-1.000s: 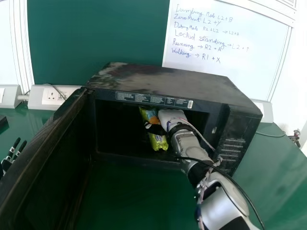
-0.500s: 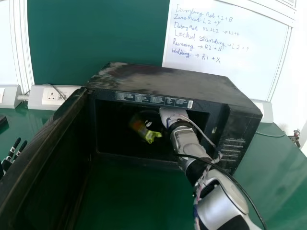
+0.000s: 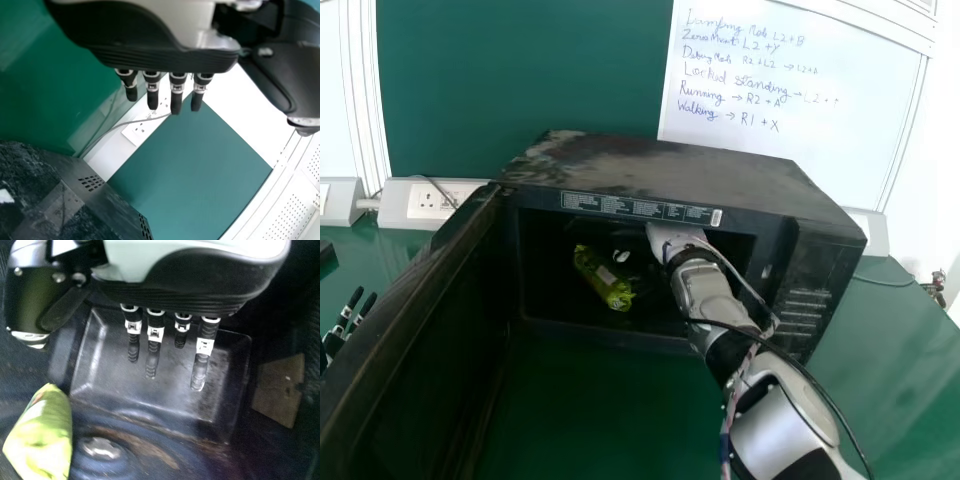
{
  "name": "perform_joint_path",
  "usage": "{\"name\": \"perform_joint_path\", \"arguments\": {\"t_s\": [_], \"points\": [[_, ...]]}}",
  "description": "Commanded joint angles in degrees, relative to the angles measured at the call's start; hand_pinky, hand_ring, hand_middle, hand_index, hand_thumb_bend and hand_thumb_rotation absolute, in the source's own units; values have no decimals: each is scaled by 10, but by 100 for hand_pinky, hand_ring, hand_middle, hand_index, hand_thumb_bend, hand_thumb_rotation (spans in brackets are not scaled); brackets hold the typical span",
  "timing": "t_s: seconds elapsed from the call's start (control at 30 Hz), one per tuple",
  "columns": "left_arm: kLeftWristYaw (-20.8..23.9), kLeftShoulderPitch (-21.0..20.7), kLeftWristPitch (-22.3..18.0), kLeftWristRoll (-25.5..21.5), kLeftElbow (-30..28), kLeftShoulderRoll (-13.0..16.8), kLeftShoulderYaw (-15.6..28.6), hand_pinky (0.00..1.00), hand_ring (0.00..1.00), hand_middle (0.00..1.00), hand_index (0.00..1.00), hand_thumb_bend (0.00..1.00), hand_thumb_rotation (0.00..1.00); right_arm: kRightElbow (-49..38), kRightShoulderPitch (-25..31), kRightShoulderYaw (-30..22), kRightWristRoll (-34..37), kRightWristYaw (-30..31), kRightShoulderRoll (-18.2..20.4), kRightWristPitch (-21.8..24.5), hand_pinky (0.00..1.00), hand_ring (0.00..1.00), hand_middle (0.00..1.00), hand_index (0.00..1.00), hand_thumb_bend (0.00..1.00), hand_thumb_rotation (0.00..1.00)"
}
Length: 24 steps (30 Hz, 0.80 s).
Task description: Put biscuit inside oven
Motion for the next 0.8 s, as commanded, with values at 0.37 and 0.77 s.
{"name": "perform_joint_path", "arguments": {"t_s": [0.37,0.77], "points": [[-4,-2,1,-5,-3,6,1,88,93,95,99,85,22,-108,84,-6,0,-13,-37,5,49,60,67,74,68,32],[-4,-8,-2,1,6,9,2,88,93,95,98,84,23,-415,222,-32,-23,82,-135,38,52,62,68,71,65,30]]}}
